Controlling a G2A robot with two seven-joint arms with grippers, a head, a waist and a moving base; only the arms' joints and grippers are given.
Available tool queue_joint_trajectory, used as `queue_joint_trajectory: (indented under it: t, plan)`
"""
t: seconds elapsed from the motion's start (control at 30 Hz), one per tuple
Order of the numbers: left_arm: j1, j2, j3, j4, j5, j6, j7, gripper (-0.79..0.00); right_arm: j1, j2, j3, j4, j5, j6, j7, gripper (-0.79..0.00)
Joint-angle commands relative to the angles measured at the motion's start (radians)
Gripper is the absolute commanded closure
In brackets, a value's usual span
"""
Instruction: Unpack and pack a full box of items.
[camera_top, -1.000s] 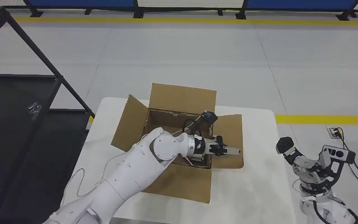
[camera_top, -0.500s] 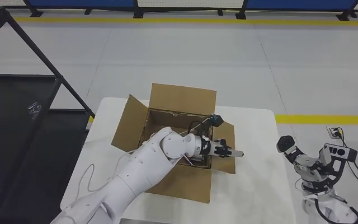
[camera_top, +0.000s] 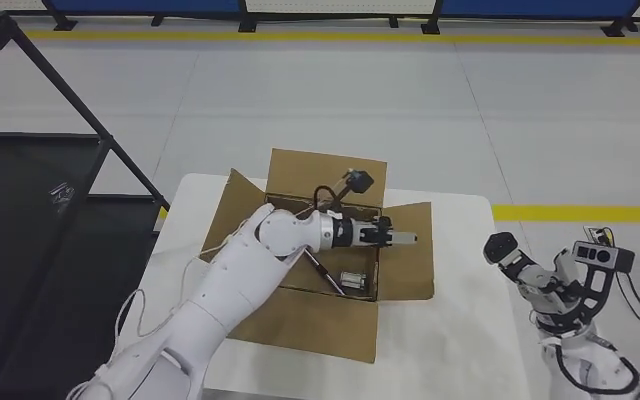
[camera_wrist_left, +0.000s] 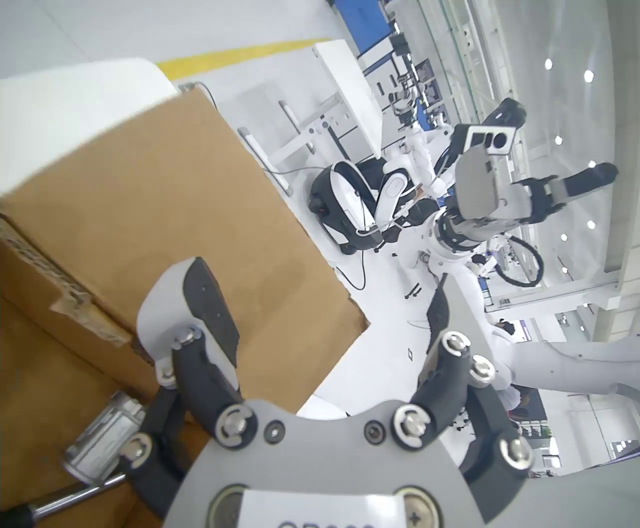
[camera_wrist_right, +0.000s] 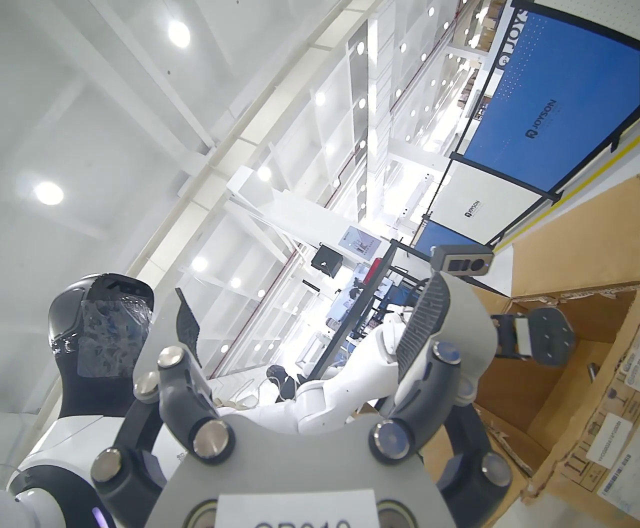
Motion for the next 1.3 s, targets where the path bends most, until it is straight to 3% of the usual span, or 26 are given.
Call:
queue_joint_trajectory:
  t: [0.0,0.17,0.37,0.5,0.63,0.77,1.27]
  plan:
    - [0.012,0.034,-0.066,-0.033,0.006,-0.004,-0.021,-0.785,0.01,0.004,-0.012,-0.031,-0.094,0.002,0.0,-0.785]
    - [0.119,0.14,-0.286,-0.184,0.045,-0.003,-0.076,-0.785,0.052,0.009,-0.089,-0.114,-0.385,0.074,-0.056,-0.785]
    - [0.408,0.261,-0.642,-0.549,0.116,0.089,-0.111,-0.785,0.174,0.003,-0.304,-0.154,-0.758,0.254,-0.157,-0.785]
    - [0.587,0.302,-0.83,-0.733,0.124,0.14,-0.113,-0.785,0.302,-0.01,-0.474,-0.088,-0.963,0.39,-0.197,-0.785]
    - [0.699,0.323,-0.955,-0.792,0.106,0.151,-0.101,-0.785,0.437,-0.034,-0.638,0.033,-1.048,0.493,-0.22,-0.785]
    - [0.756,0.337,-1.036,-0.779,0.061,0.149,-0.103,-0.785,0.539,-0.059,-0.734,0.151,-1.048,0.579,-0.254,-0.785]
    - [0.758,0.339,-1.04,-0.776,0.055,0.148,-0.11,-0.785,0.539,-0.059,-0.734,0.151,-1.048,0.579,-0.254,-0.785]
